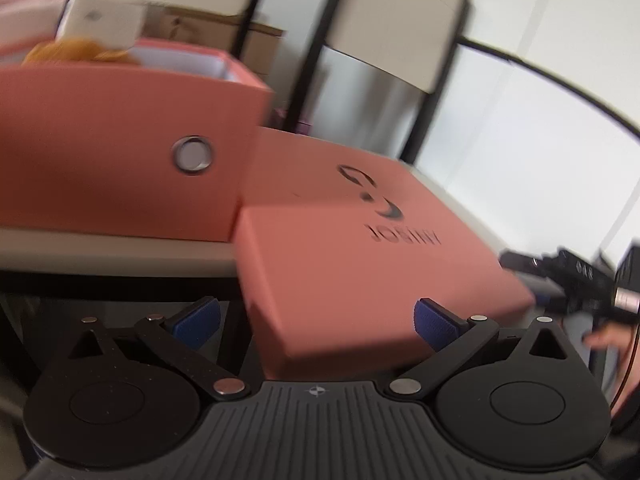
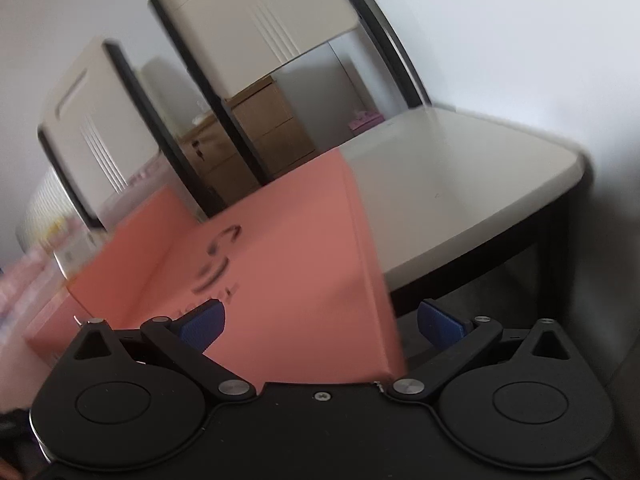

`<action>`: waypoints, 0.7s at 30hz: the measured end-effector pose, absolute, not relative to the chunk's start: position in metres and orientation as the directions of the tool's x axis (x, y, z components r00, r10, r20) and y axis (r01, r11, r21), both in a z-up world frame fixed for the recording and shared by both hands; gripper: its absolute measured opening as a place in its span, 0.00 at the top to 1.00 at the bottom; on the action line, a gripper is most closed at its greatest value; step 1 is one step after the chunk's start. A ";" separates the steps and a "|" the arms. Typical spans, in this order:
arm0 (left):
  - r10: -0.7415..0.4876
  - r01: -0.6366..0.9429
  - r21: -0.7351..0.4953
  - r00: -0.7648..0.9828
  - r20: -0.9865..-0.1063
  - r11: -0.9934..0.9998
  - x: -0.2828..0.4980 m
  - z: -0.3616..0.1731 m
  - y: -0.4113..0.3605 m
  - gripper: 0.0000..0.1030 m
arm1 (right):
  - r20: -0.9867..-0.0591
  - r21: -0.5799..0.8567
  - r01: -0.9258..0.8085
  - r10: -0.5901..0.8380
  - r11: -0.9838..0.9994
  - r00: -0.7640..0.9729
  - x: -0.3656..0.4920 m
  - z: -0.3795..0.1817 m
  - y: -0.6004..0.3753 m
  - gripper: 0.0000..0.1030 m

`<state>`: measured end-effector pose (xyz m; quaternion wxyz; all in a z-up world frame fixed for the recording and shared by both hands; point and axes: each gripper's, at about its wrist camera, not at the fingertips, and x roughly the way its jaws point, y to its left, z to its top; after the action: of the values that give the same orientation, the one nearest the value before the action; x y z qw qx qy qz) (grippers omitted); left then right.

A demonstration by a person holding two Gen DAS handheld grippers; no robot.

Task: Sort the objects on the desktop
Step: 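Close both grippers on the edges of the pink lid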

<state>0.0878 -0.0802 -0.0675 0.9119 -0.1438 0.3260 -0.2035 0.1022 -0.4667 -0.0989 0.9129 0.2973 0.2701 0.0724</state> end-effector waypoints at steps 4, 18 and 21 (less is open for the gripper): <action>-0.493 0.195 -0.517 0.686 -0.535 0.833 0.108 -0.075 -0.068 0.00 | -0.457 0.649 0.037 0.351 0.760 0.817 0.112 -0.113 -0.465 0.01; -0.618 0.216 -0.632 0.582 -0.528 0.744 0.137 -0.094 -0.081 0.00 | -0.444 0.745 0.078 0.405 0.662 0.799 0.122 -0.129 -0.468 0.16; -0.619 0.248 -0.619 0.601 -0.506 0.746 0.129 -0.087 -0.081 0.01 | -0.436 0.735 0.056 0.406 0.676 0.803 0.114 -0.121 -0.467 0.22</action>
<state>0.1288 -0.0805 -0.0866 0.8585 -0.2518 0.3686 -0.2525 0.1139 -0.4673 -0.1206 0.8660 0.3895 0.2969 0.1010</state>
